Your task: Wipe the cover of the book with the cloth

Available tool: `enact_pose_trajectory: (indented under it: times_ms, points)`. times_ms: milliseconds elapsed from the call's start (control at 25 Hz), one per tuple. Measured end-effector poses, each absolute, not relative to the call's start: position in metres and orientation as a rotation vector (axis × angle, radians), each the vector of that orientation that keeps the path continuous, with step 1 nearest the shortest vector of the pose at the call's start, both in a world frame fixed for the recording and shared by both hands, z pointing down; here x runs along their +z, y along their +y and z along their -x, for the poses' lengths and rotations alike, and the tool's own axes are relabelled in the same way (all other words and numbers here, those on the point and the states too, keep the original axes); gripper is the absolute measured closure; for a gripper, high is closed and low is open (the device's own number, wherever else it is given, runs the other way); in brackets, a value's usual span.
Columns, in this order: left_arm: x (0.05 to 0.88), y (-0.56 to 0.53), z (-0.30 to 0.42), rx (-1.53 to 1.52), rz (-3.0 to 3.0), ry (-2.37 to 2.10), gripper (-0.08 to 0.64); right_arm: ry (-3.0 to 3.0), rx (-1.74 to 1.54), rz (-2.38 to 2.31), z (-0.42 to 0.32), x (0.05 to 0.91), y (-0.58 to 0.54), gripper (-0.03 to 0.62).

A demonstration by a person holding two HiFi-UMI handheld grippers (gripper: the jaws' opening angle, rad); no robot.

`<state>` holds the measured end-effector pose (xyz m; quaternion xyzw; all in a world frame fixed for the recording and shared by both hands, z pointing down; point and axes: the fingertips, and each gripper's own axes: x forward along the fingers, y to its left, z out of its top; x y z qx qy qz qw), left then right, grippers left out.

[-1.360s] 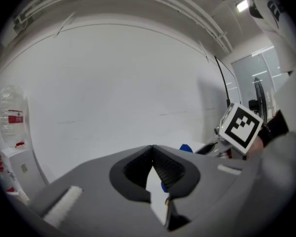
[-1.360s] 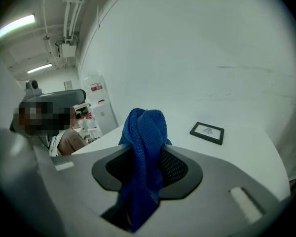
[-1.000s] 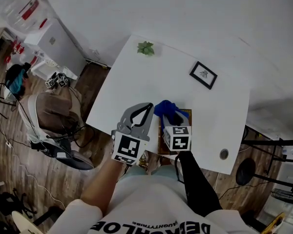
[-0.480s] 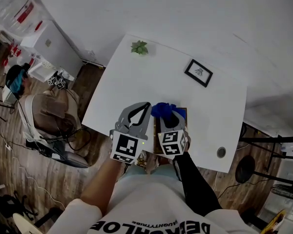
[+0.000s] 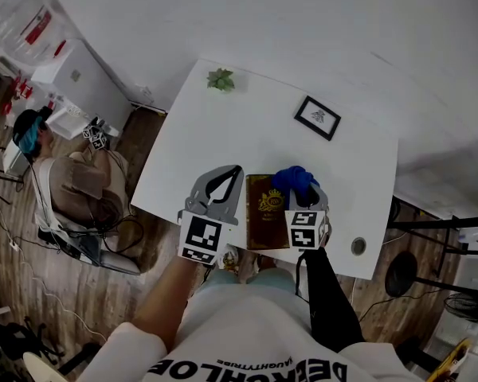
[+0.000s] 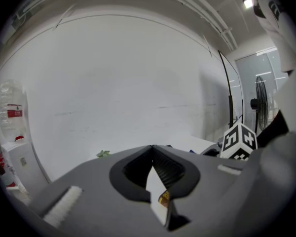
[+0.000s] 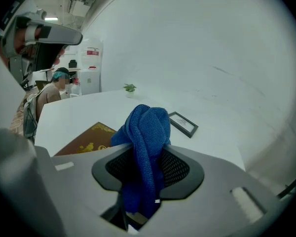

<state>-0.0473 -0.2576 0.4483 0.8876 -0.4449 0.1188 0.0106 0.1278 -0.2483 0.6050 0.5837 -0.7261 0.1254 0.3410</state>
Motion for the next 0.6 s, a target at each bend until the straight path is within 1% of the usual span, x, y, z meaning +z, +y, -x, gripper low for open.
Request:
enact_pose_trajectory:
  times_ms: [160,280,480,600]
  points:
    - [0.450,-0.256,0.051,0.376,-2.761,-1.396,0.503,-1.834,0.368,-1.572,-0.152,0.610,-0.247,0.459]
    - [0.451,-0.254,0.053,0.377,-2.752,-1.403,0.503,-1.864,0.350,-1.580,-0.151,0.600,-0.248,0.459]
    - [0.450,-0.250,0.059,0.364,-2.742,-1.417,0.503,-2.046,0.247,-1.526,-0.108,0.550,-0.250,0.459]
    - [0.449,-0.247,0.061,0.358,-2.736,-1.422,0.503,-2.121,0.256,-1.433,-0.073,0.549,-0.242,0.459]
